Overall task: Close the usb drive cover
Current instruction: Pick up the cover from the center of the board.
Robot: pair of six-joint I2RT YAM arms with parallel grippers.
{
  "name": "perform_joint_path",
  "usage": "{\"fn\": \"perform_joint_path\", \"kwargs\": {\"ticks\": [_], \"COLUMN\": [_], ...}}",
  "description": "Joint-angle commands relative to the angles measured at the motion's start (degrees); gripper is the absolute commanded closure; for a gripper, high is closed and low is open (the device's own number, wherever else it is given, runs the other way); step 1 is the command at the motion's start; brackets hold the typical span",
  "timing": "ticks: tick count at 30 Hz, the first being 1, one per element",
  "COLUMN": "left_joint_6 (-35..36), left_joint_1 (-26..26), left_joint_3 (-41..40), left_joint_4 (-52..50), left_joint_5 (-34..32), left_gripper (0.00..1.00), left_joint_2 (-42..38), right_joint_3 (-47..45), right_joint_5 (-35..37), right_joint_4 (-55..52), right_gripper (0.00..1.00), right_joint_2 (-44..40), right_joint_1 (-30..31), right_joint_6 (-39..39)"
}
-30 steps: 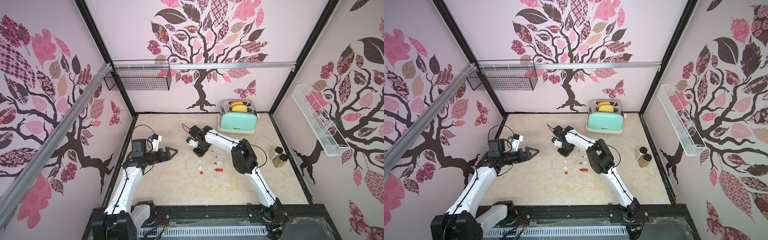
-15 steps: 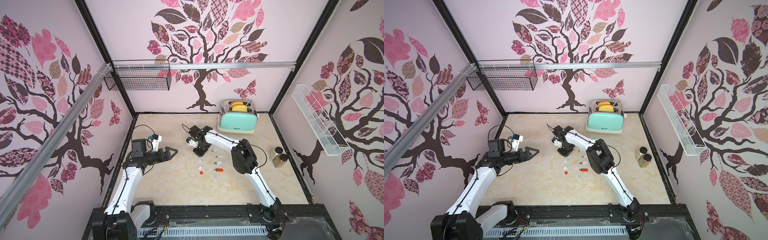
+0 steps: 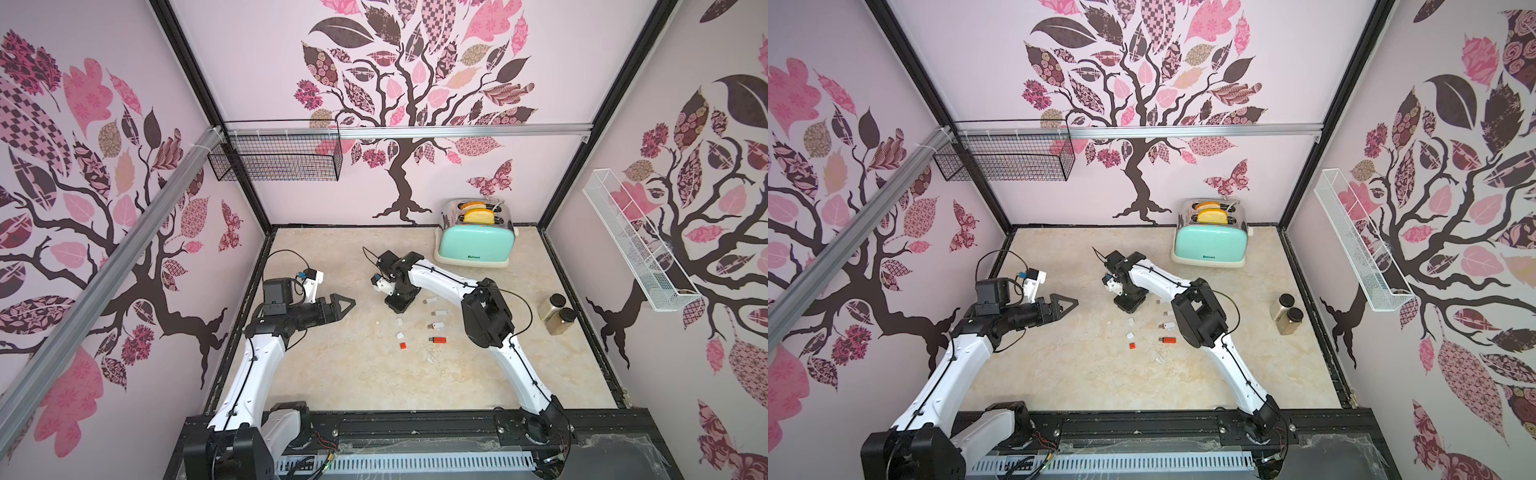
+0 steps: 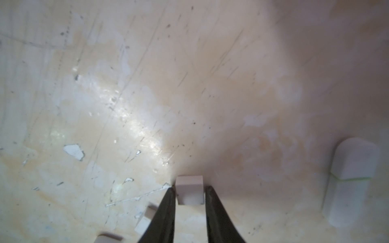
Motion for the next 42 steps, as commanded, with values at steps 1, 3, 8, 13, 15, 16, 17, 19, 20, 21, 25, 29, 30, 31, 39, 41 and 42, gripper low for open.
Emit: {"fn": "perform_joint_path", "kwargs": {"ticks": [1, 3, 8, 13, 15, 16, 17, 19, 20, 21, 25, 29, 30, 31, 39, 41, 42], "left_joint_6": [0.48, 0.96, 0.51, 0.44, 0.50, 0.70, 0.60, -0.03, -0.32, -0.58, -1.92, -3.94, -4.11, -4.57, -8.25, -8.97, -8.57], "left_joint_1": [0.36, 0.31, 0.27, 0.28, 0.28, 0.28, 0.28, 0.29, 0.33, 0.28, 0.28, 0.34, 0.28, 0.27, -0.18, -1.36, -1.89], "left_joint_3": [-0.04, 0.89, 0.19, -0.16, 0.44, 0.99, 1.13, 0.50, 0.37, 0.54, 2.53, 3.35, 4.00, 4.29, 5.57, 4.96, 5.09], "left_joint_4": [1.01, -0.09, 0.90, 1.11, 0.33, -0.19, -0.27, 0.96, 1.30, 1.26, 0.72, 1.39, 0.81, 0.93, 3.04, 4.68, 4.21], "left_joint_5": [1.03, 0.21, 0.87, 1.11, 0.63, 0.22, 0.18, 0.89, 1.13, 1.01, 0.71, 2.25, 2.43, 3.04, 9.30, 10.82, 11.08], "left_gripper": [0.05, 0.05, 0.05, 0.05, 0.05, 0.05, 0.05, 0.05, 0.05, 0.05, 0.05, 0.06, 0.06, 0.06, 0.17, 0.20, 0.22], "left_joint_2": [-0.72, -0.62, -0.61, -1.04, -0.49, -0.38, -0.40, -0.26, 0.15, 0.72, 3.11, 5.85, 6.48, 7.09, 12.13, 12.86, 13.05], "right_joint_3": [-0.37, -0.84, -1.51, -2.59, -1.83, -2.12, -3.03, -4.59, -4.23, -3.75, -6.81, -11.36, -12.64, -14.42, -31.72, -37.45, -39.06], "right_joint_5": [0.12, 0.24, 0.92, 0.17, 0.94, 1.07, 0.91, 0.41, 0.09, -0.21, -2.17, -6.03, -7.57, -8.99, -12.08, -13.59, -14.11], "right_joint_4": [-0.11, -0.52, -0.36, 0.34, -0.36, -0.50, 0.06, 1.64, 1.78, 1.53, 4.34, 8.49, 9.23, 10.87, 31.88, 39.73, 41.63], "right_gripper": [0.74, 0.74, 0.77, 0.81, 0.85, 0.85, 0.86, 0.87, 0.87, 0.88, 0.90, 0.91, 0.92, 0.92, 0.92, 0.92, 0.92], "right_joint_2": [3.84, 3.18, 2.59, 0.05, -0.24, -1.03, -2.19, -4.37, -5.11, -5.69, -11.52, -17.23, -18.72, -20.38, -32.70, -35.56, -36.22], "right_joint_1": [0.44, 0.46, 0.42, 0.37, 0.28, 0.29, 0.22, -0.09, -0.46, -0.92, -1.84, -2.09, -2.00, -1.92, -0.04, 0.87, 1.38], "right_joint_6": [-0.17, -0.12, -0.57, -0.76, -0.79, -0.87, -1.24, -1.97, -1.87, -1.64, -2.90, -4.23, -4.50, -4.73, -5.56, -6.85, -7.06]}}
